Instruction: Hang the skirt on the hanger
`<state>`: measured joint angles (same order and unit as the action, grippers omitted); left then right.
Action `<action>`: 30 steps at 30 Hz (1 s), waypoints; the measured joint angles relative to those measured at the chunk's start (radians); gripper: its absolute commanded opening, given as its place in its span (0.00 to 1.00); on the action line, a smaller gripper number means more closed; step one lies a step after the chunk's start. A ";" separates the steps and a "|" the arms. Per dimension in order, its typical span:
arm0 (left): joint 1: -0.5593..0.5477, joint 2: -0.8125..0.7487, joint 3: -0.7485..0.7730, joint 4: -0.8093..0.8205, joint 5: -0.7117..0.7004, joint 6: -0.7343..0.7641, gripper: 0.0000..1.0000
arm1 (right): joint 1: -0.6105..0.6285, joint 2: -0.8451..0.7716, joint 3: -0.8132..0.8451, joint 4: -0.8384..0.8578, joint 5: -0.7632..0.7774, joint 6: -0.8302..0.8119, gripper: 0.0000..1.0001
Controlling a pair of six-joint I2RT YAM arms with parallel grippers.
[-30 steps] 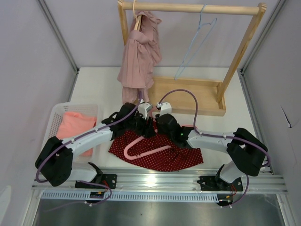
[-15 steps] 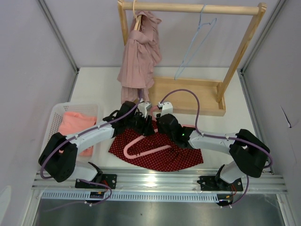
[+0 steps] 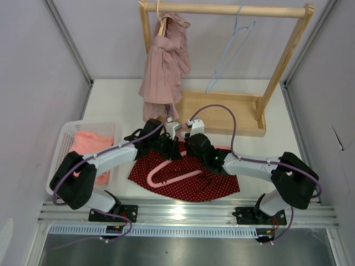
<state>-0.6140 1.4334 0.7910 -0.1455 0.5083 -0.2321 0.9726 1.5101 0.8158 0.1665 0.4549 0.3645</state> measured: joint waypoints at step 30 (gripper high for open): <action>-0.020 -0.023 -0.161 0.302 -0.021 0.168 0.00 | 0.010 -0.320 -0.050 -0.386 -0.020 0.257 0.45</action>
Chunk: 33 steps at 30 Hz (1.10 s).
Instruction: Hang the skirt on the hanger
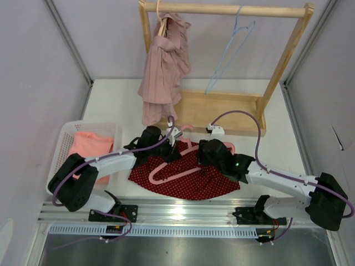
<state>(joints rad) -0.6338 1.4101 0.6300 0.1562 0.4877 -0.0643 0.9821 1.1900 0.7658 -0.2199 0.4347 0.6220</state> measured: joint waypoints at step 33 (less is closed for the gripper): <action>-0.019 0.010 -0.002 0.037 -0.066 0.074 0.00 | 0.006 0.178 -0.130 -0.060 0.023 0.120 0.03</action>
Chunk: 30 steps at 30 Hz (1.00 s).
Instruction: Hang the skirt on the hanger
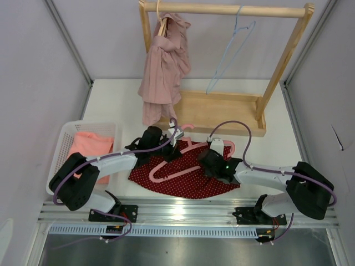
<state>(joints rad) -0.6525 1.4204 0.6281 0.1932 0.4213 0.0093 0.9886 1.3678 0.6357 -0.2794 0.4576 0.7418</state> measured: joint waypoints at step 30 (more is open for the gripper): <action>-0.001 0.001 0.024 0.000 -0.052 0.025 0.00 | -0.154 -0.448 -0.096 -0.235 -0.083 0.071 0.57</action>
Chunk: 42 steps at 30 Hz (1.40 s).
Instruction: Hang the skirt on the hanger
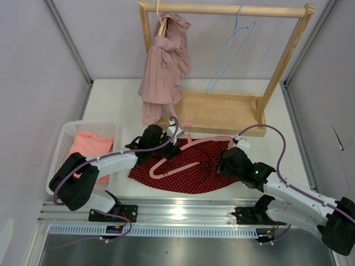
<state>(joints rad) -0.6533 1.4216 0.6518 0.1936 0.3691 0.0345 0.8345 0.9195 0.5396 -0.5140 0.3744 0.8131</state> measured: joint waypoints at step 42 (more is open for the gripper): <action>0.000 -0.030 0.000 -0.013 -0.005 0.020 0.00 | -0.246 0.216 -0.126 0.343 -0.263 0.176 0.06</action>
<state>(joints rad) -0.6533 1.3918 0.6514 0.1806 0.3645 0.0547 0.5884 1.1355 0.4137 -0.1707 0.1116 0.9890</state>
